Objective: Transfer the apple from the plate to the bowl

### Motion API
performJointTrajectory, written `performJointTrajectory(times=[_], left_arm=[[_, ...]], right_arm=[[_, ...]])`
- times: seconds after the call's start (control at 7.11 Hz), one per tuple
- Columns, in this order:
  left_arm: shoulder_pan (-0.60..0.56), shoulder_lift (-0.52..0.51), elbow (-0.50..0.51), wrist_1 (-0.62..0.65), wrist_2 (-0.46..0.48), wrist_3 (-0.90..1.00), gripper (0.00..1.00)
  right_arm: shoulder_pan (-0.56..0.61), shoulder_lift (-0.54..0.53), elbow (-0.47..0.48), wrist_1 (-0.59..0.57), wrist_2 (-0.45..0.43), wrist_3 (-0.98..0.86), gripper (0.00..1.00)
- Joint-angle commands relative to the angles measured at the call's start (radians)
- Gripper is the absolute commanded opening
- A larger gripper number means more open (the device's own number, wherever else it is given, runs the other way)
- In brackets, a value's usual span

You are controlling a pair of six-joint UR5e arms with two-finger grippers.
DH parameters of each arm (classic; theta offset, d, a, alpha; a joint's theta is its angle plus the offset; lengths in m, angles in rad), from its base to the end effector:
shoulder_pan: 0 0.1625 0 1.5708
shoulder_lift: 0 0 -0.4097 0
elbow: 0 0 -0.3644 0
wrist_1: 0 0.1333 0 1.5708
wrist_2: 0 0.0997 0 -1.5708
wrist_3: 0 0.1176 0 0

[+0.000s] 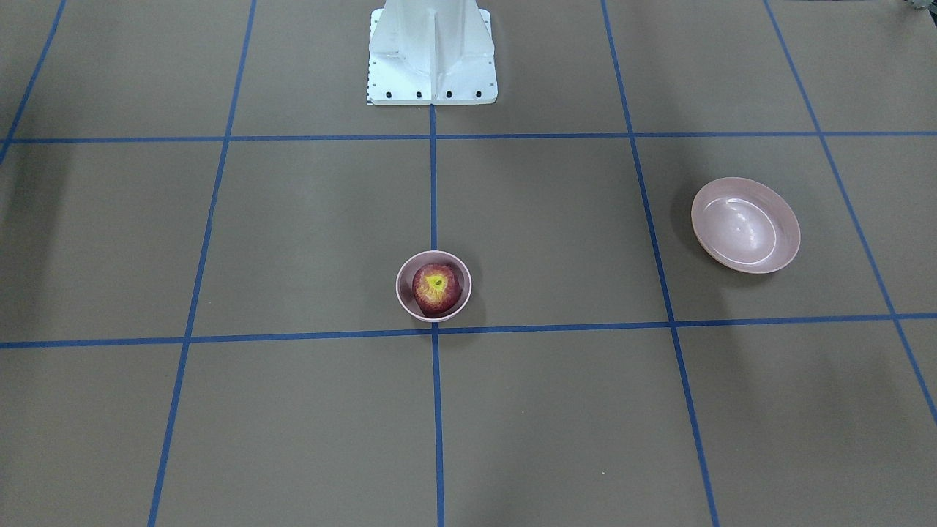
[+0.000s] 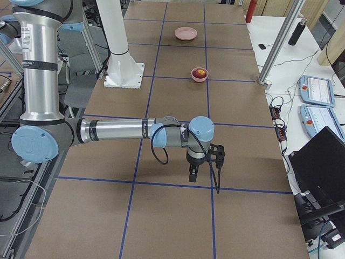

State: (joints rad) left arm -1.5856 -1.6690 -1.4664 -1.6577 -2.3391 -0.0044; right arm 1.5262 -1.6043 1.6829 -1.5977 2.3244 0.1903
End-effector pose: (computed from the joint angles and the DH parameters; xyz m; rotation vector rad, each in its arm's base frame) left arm -0.0591 -0.5099 0.6487 0.0807 0.7674 0.0128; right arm 0.0326 -0.4555 0.6238 -0.0394 -0.7545 0.1192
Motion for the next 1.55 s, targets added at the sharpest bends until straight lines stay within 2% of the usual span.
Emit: performJointTrajectory(times=[0.0, 0.28, 1.41], left_arm=[[-0.001, 0.076, -0.116, 0.006, 0.0, -0.084, 0.99], [0.004, 0.107, -0.166, 0.006, -0.003, -0.132, 0.99], [0.006, 0.104, -0.164, 0.004, -0.003, -0.132, 0.99]], right_arm=[[0.005, -0.002, 0.0, -0.008, 0.0, 0.003, 1.0], [0.009, -0.005, 0.001, -0.013, 0.0, 0.008, 1.0], [0.014, -0.011, 0.0, -0.011, 0.003, 0.008, 1.0]])
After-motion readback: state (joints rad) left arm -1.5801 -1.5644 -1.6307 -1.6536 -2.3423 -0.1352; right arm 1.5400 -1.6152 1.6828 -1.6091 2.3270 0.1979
